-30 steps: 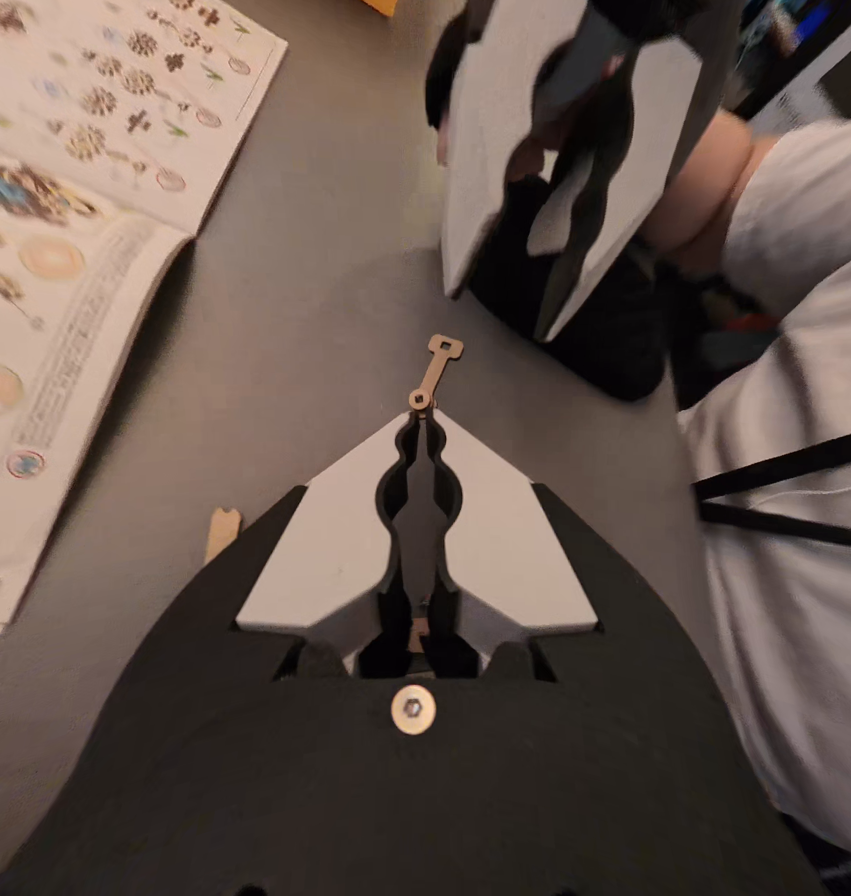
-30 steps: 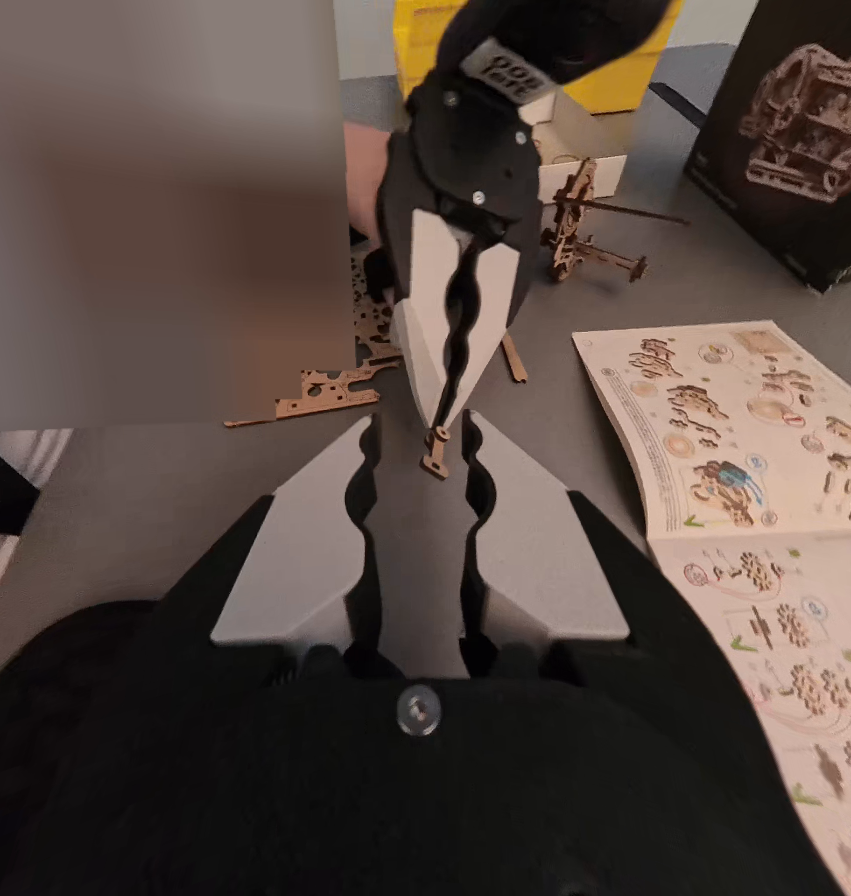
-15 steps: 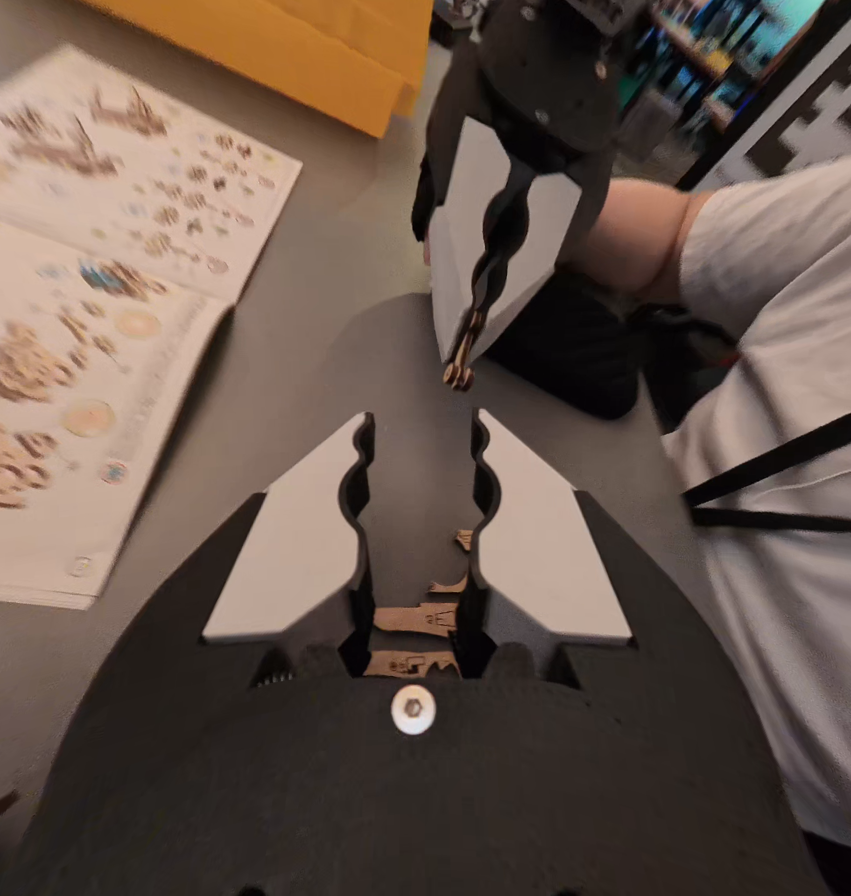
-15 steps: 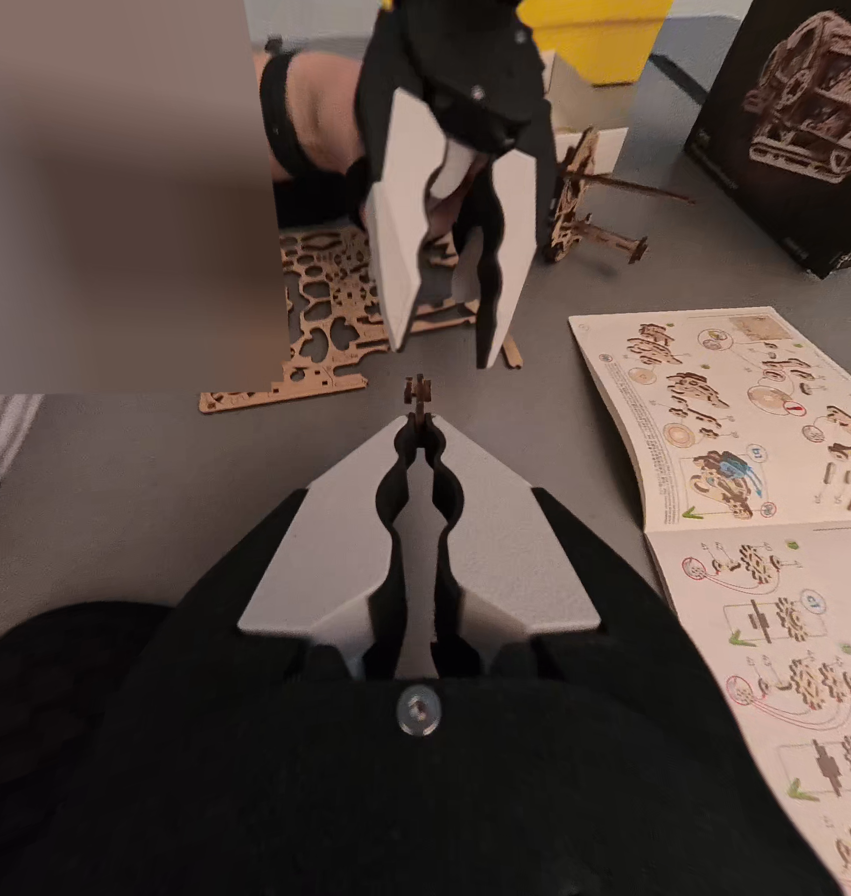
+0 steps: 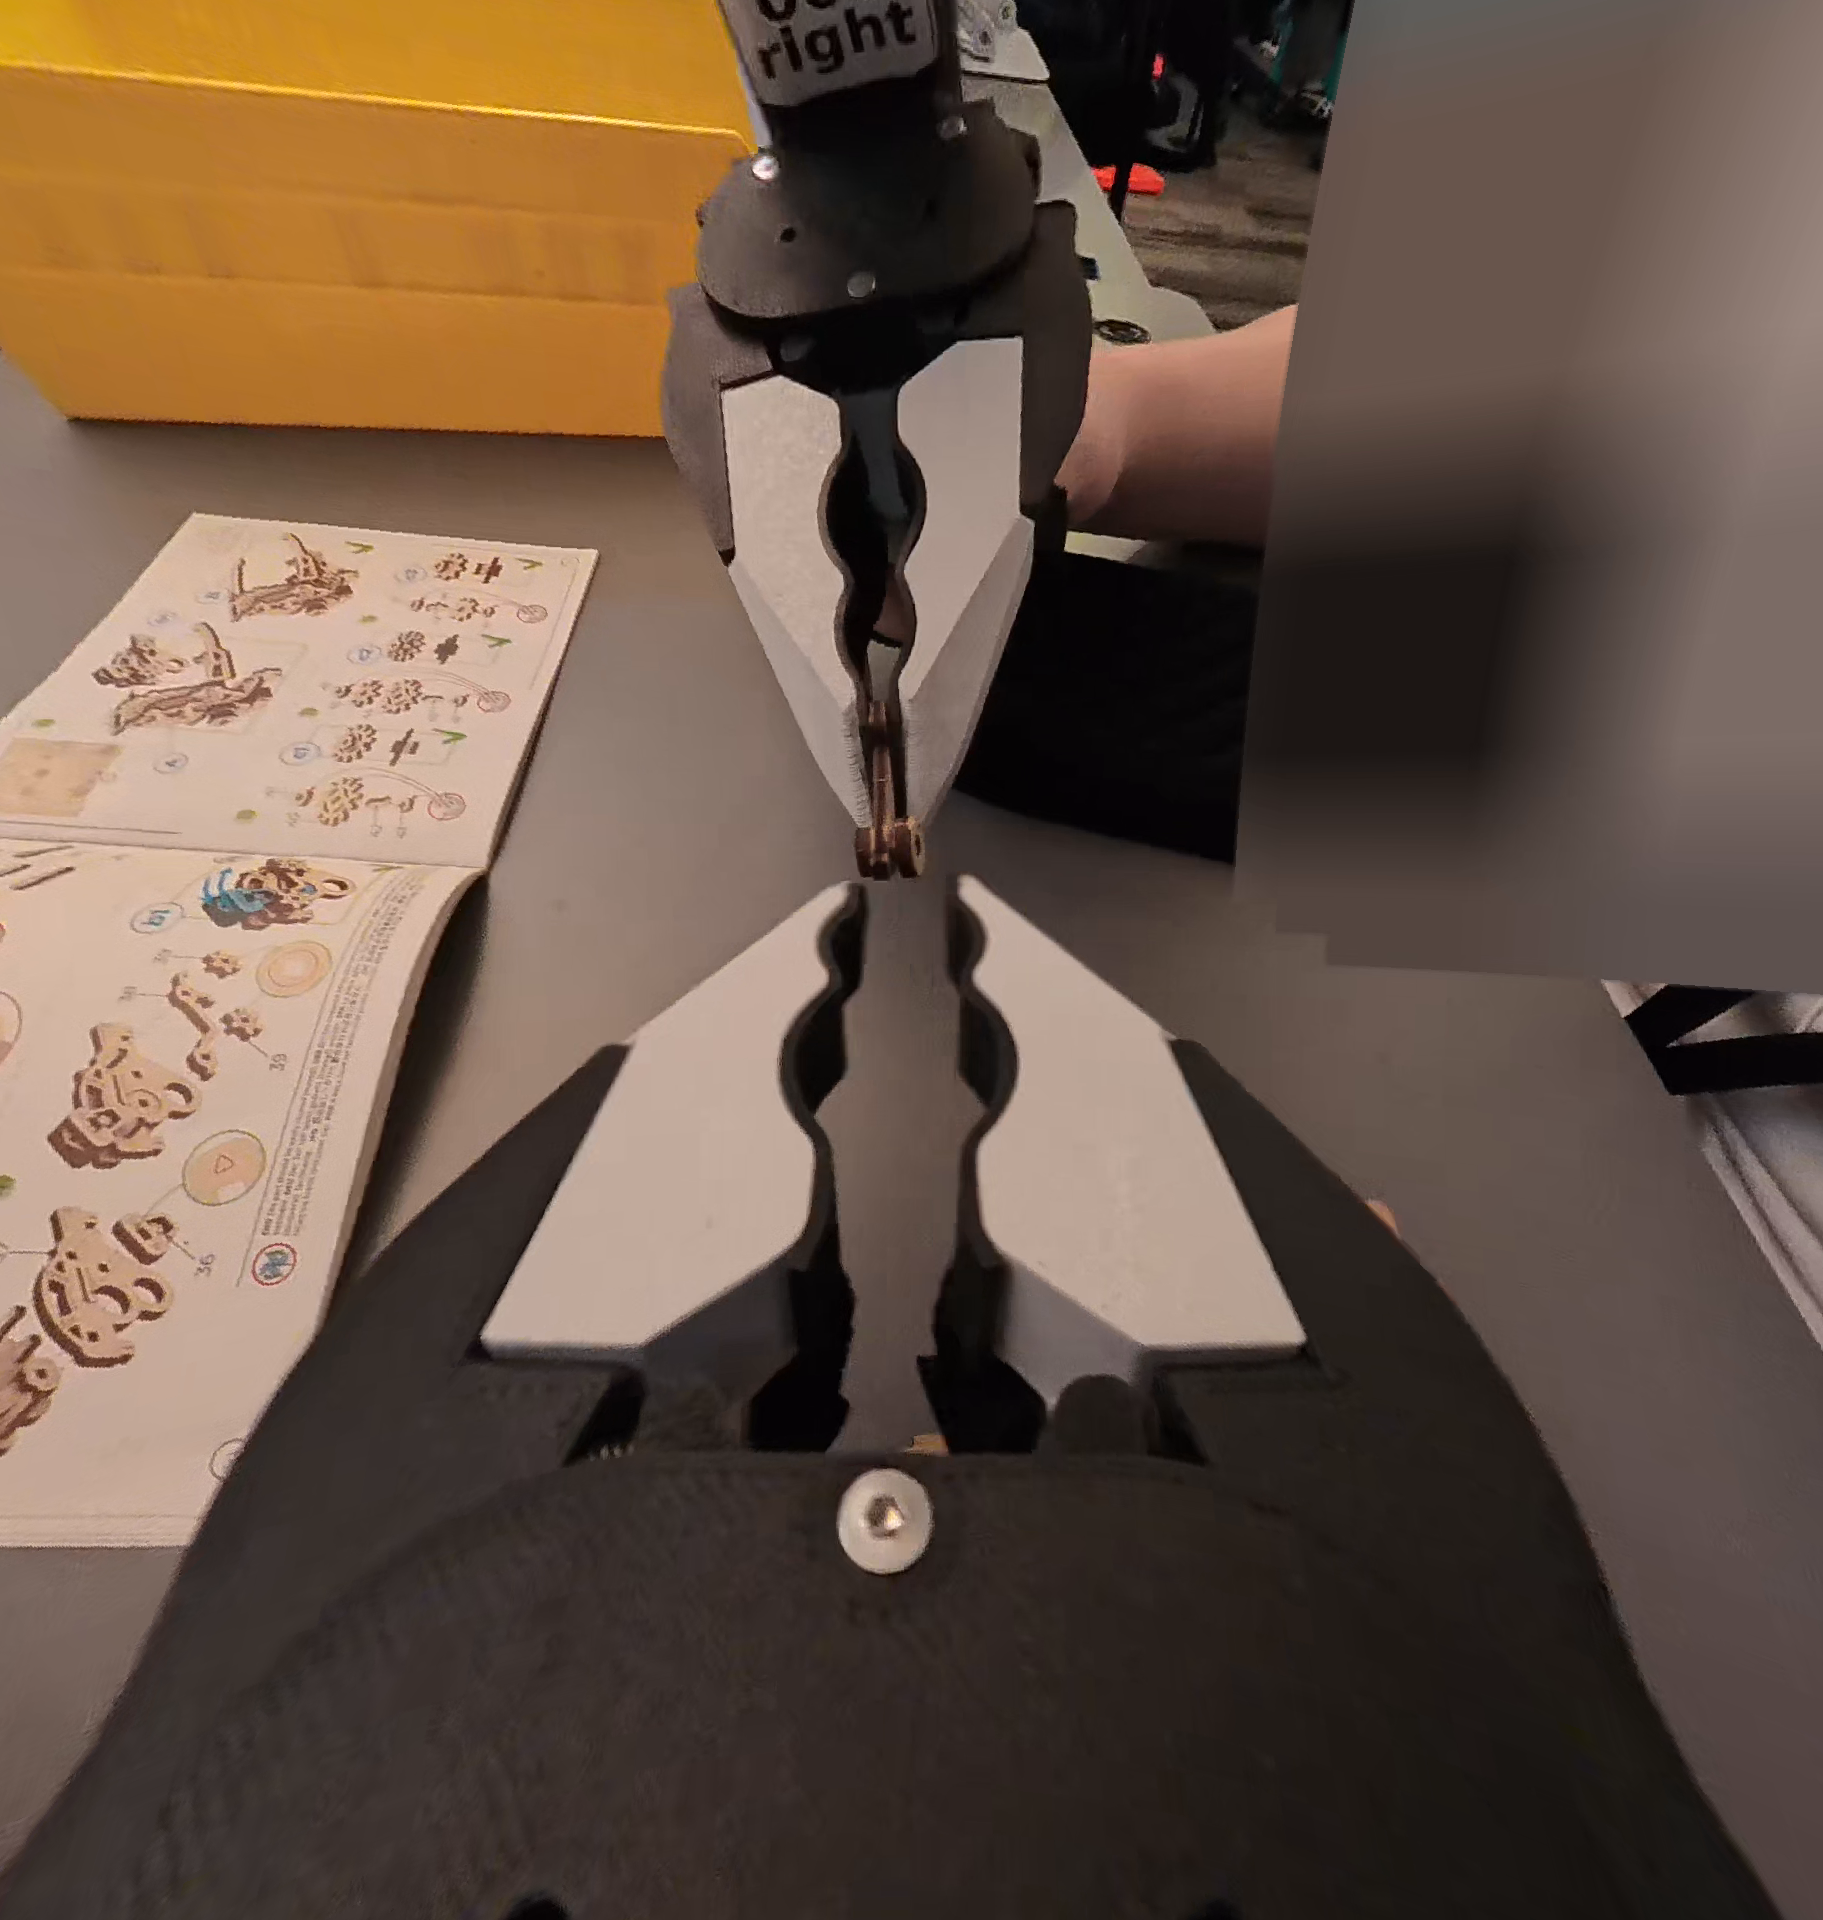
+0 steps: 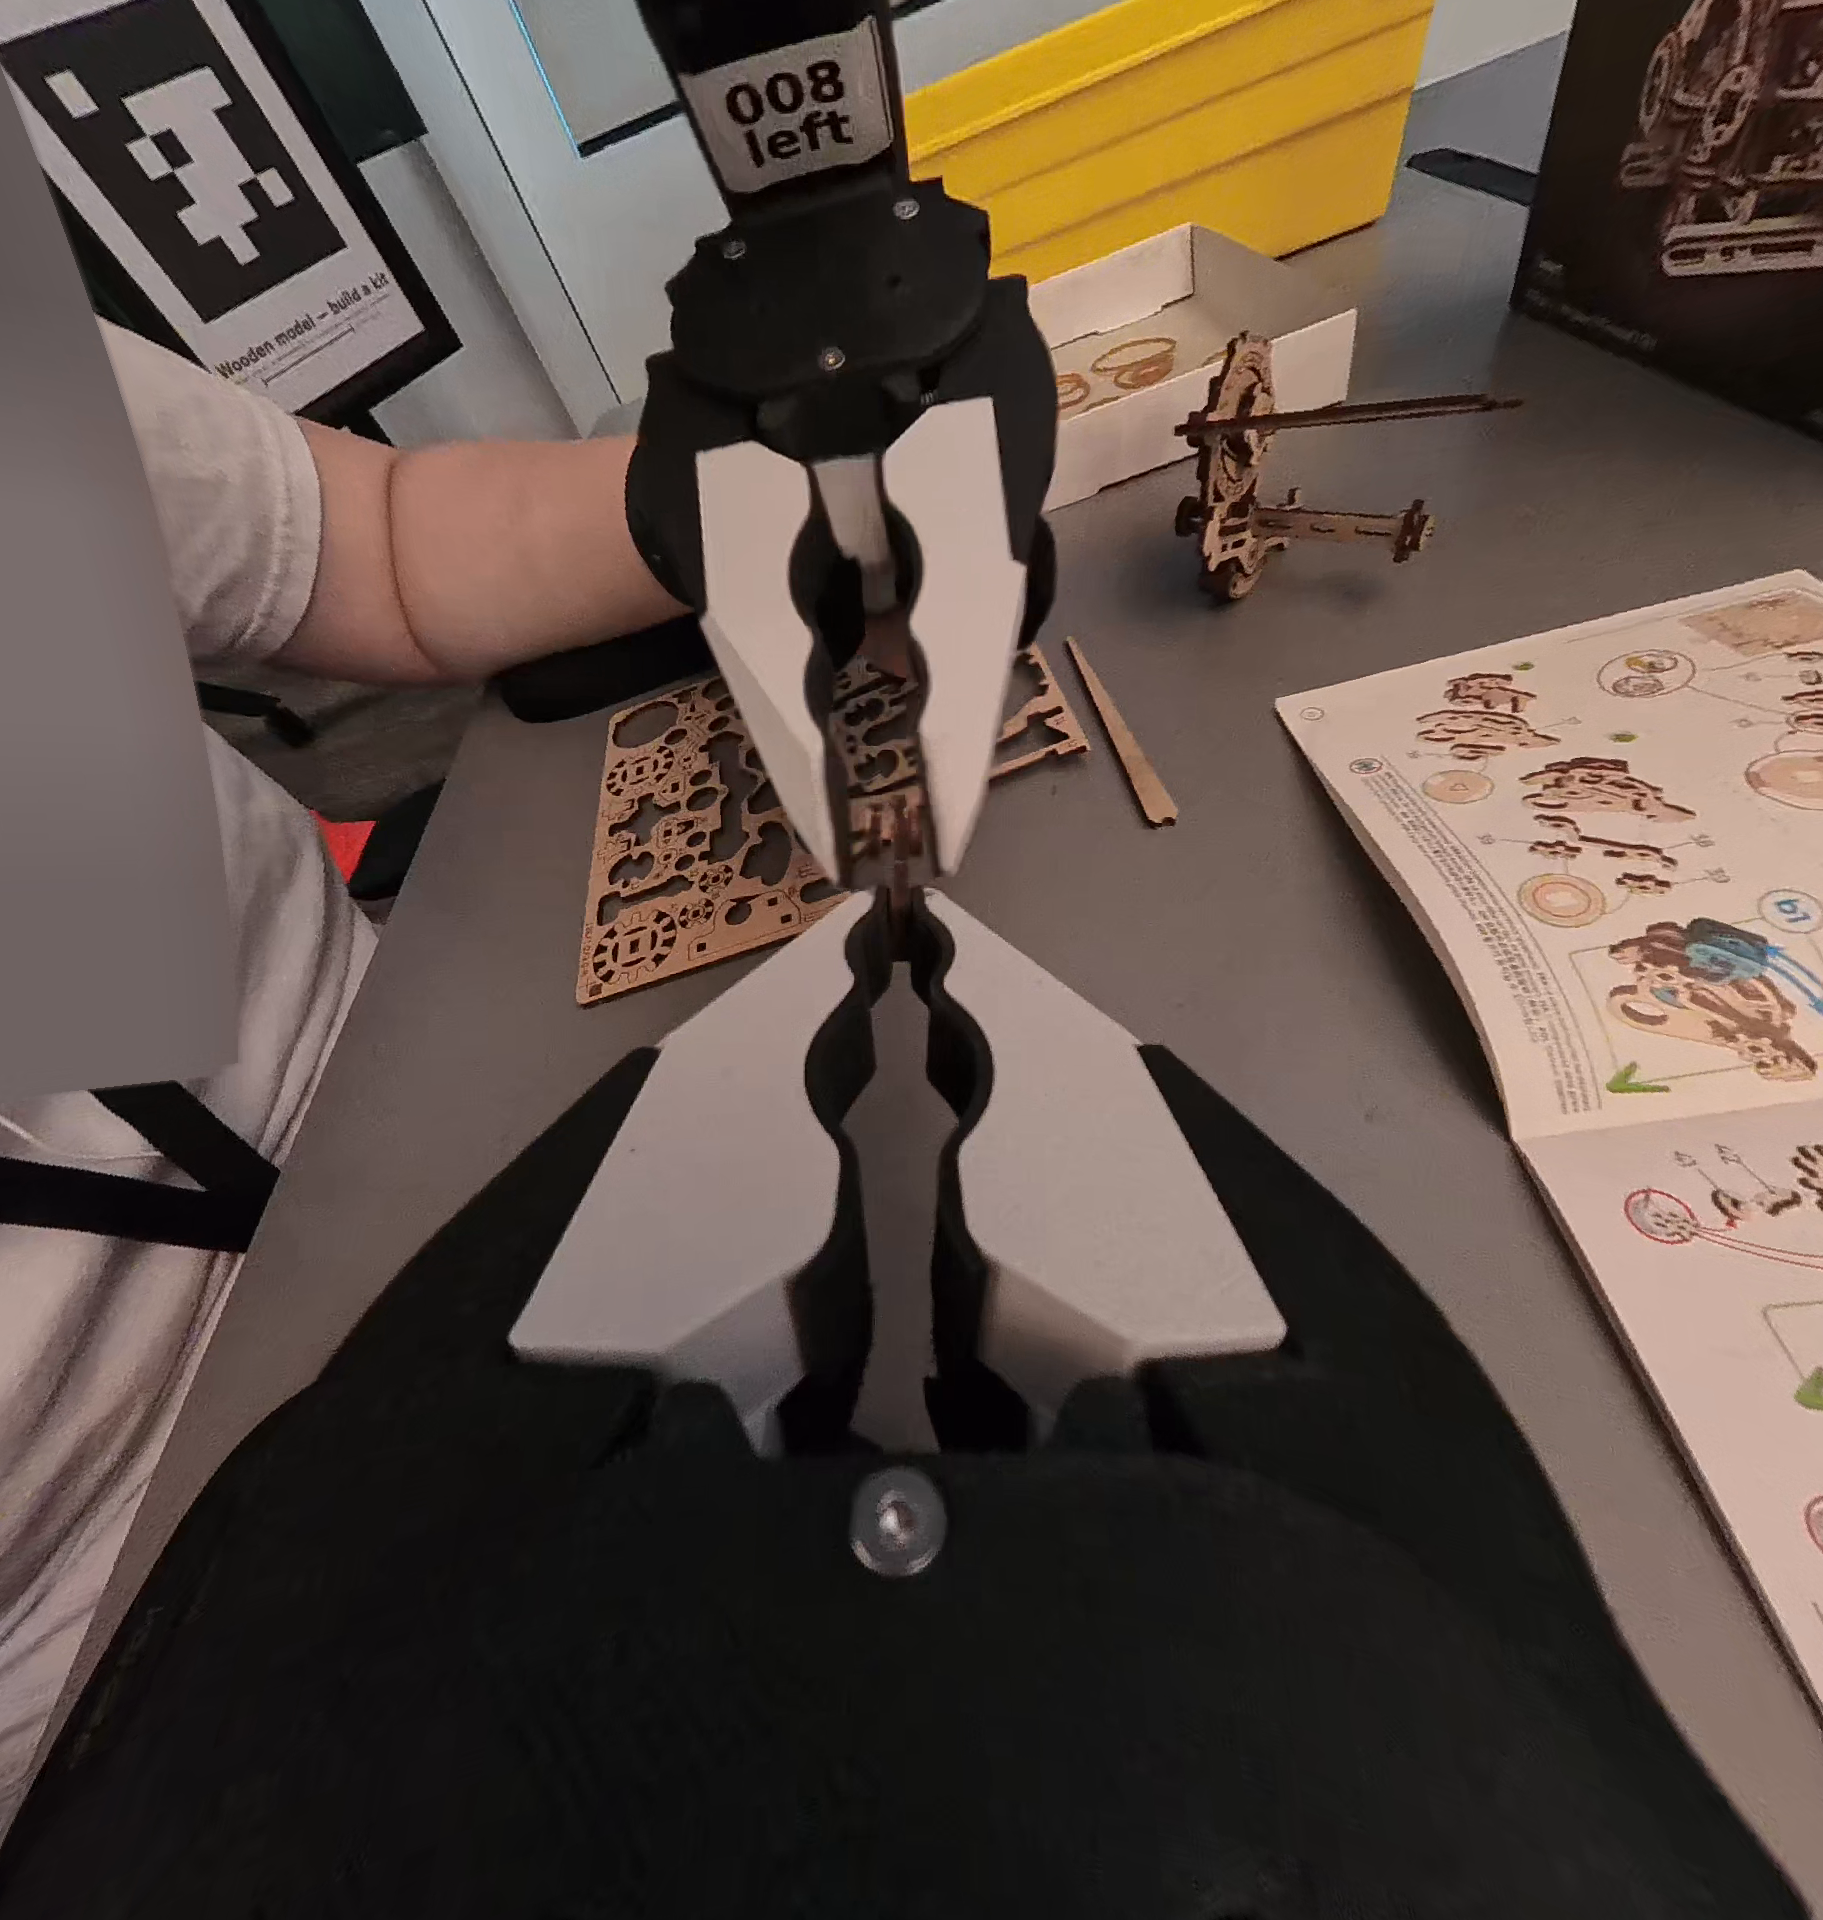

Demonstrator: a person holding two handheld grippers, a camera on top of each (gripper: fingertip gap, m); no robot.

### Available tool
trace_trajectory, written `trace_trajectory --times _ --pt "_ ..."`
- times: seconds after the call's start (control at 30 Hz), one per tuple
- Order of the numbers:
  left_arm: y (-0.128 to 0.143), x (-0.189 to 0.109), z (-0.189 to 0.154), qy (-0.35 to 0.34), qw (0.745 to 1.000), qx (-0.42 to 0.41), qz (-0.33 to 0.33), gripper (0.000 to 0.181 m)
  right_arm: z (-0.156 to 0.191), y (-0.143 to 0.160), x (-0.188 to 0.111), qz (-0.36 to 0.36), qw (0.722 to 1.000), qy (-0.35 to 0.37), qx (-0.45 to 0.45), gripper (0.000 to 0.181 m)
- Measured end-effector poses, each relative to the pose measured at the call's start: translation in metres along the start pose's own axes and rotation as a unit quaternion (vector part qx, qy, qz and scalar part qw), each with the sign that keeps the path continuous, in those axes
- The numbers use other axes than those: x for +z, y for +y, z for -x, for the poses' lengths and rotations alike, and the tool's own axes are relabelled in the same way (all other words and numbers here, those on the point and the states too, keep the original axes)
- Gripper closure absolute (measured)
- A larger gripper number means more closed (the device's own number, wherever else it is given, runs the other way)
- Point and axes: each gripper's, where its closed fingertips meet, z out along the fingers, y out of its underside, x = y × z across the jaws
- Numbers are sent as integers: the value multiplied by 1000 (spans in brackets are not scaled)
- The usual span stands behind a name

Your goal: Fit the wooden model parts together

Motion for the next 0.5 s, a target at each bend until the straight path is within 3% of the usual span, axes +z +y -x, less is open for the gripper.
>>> trace_trajectory --times 0.03,0.23,0.3,0.37,0.5 --pt "-1 0 0 3 1000 -11 -5 161 1 0 0 1 1000 -3 2 181" --pt "-8 -2 -2 3 1000 3 -18 172 4 -1 1 -5 1000 -9 -24 181" --pt "-8 -3 -3 -14 999 39 -11 173 8 -3 1 -10 999 -11 -49 177" --pt "-10 -3 -2 -50 993 102 -3 173 10 -9 1 -26 995 6 -92 158" --pt "-11 1 -8 -83 977 194 7 173 10 -4 6 7 980 56 -193 161"
